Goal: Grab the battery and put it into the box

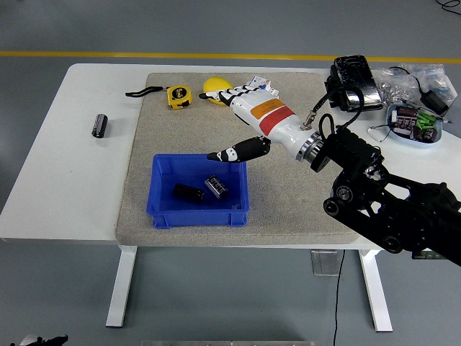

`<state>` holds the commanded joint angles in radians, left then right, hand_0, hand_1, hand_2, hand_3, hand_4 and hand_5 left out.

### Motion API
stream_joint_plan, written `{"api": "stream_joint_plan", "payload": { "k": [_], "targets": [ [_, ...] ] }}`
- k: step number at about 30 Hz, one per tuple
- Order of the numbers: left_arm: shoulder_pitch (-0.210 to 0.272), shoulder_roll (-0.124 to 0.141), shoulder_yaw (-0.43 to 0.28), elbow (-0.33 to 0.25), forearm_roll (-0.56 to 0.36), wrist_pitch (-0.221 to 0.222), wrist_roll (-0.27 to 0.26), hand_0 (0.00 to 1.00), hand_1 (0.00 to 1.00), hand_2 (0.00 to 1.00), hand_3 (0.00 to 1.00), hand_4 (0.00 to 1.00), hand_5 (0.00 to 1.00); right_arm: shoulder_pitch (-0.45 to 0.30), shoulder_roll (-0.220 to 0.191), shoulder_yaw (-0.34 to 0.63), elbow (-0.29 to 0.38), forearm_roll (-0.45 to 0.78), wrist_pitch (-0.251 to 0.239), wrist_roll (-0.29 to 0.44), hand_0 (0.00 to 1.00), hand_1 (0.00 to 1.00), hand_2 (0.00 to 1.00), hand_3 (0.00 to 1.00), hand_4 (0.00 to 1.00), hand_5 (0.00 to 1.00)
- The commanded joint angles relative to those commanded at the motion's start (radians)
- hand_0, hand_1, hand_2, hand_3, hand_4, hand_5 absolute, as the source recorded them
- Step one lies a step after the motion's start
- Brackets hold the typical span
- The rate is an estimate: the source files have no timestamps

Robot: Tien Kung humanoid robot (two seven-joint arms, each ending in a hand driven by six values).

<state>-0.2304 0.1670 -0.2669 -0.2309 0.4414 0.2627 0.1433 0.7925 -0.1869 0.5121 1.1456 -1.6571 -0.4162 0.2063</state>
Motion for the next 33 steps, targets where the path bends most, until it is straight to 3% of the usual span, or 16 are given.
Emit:
{"api": "stream_joint_plan", "payload": {
  "k": [2,5,6,9,12,17,18,22,26,33],
  "targets": [
    [0.002,-0.001,-0.003,0.0,0.004,0.001,-0.001,0.715,0.678,0.726,0.598,0.614,0.485,-0.046,-0.011,0.033,0.013,0.085,-0.005,0.072,0.887,0.813,0.843,0.861,0.998,0.816],
    [0.005,-0.002,-0.013,-0.001,0.016,-0.004,0.004,0.715,0.678,0.726,0.598,0.614,0.485,-0.107,-0.037,0.085,0.064,0.213,0.027,0.163,0.887,0.813,0.843,0.861,0.998,0.816],
    [0.005,-0.002,-0.016,-0.002,0.021,-0.005,0.006,0.715,0.684,0.732,0.599,0.613,0.483,-0.117,-0.043,0.096,0.075,0.252,0.034,0.18,0.874,0.794,0.82,0.843,0.998,0.876],
    [0.003,-0.004,-0.021,-0.003,0.038,-0.01,0.012,0.715,0.684,0.732,0.599,0.613,0.483,-0.161,-0.072,0.154,0.133,0.382,0.053,0.227,0.874,0.794,0.82,0.843,0.998,0.876],
    [0.002,-0.007,-0.029,-0.004,0.055,-0.013,0.016,0.716,0.687,0.734,0.6,0.613,0.482,-0.2,-0.098,0.207,0.169,0.505,0.057,0.231,0.853,0.768,0.8,0.816,0.998,0.885],
    [0.009,-0.028,-0.056,0.008,0.087,-0.005,0.016,0.716,0.687,0.734,0.6,0.613,0.482,-0.261,-0.136,0.249,0.173,0.713,0.017,0.23,0.853,0.768,0.8,0.816,0.998,0.885],
    [0.01,-0.032,-0.06,0.011,0.087,-0.001,0.015,0.713,0.692,0.737,0.599,0.618,0.49,-0.28,-0.138,0.266,0.172,0.759,0.018,0.231,0.8,0.748,0.771,0.788,0.998,0.867],
    [0.011,-0.035,-0.069,0.014,0.103,0.001,0.014,0.713,0.692,0.737,0.599,0.618,0.49,-0.392,-0.121,0.396,0.175,0.928,0.033,0.232,0.8,0.748,0.771,0.788,0.998,0.867],
    [0.015,-0.032,-0.049,0.008,0.093,-0.001,0.007,0.715,0.688,0.743,0.599,0.615,0.486,-0.493,-0.117,0.509,0.199,1.08,0.012,0.209,0.795,0.742,0.766,0.779,0.998,0.853],
    [0.025,-0.034,-0.088,0.01,0.158,-0.008,0.024,0.711,0.684,0.744,0.599,0.614,0.483,-0.618,-0.078,0.626,0.263,0.947,0.031,0.141,0.784,0.743,0.765,0.779,0.998,0.846]
  ]
}}
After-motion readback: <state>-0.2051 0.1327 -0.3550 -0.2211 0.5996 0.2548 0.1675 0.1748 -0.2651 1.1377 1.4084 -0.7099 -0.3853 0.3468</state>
